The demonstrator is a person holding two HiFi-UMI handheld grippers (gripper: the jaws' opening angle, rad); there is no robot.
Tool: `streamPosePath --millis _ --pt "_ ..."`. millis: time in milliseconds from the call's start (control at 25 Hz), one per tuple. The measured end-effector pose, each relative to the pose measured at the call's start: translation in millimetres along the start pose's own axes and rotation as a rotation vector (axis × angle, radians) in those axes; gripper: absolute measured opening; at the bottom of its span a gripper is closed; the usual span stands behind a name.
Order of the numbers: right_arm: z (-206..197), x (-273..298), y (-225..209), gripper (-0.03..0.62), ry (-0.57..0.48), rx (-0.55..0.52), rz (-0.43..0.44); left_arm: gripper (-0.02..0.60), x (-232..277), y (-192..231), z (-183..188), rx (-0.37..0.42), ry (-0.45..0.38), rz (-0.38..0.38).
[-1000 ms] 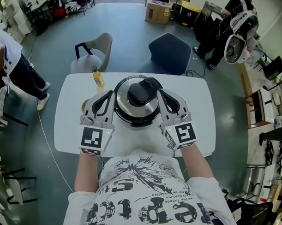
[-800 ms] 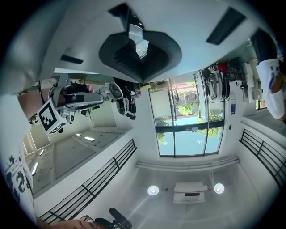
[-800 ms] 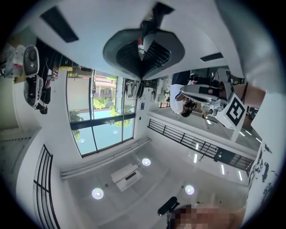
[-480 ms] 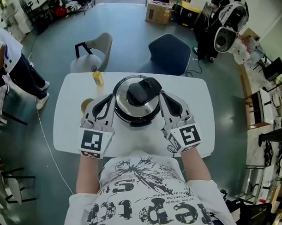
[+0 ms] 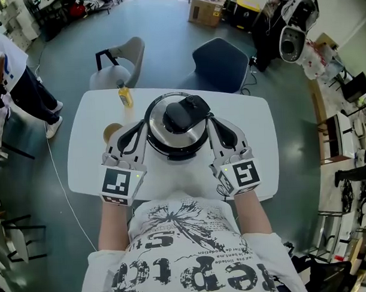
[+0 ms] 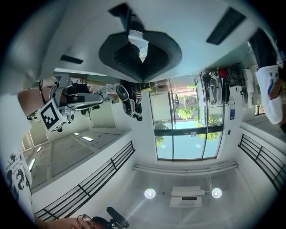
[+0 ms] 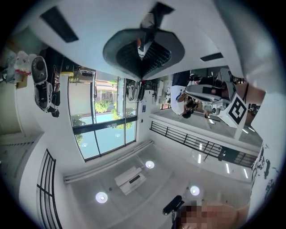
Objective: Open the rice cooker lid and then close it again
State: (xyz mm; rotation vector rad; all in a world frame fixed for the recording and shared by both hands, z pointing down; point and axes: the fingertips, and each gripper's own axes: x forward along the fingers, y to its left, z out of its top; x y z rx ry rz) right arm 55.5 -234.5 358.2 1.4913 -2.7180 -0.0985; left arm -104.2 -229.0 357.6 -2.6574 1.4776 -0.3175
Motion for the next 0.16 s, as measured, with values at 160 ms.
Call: streamPosePath --millis 160 --pt "-2.5 3.7 -3.5 0.011 0.002 0.001 -0.008 0.012 5.7 1.1 -5.2 -0.004 0.012 -0.006"
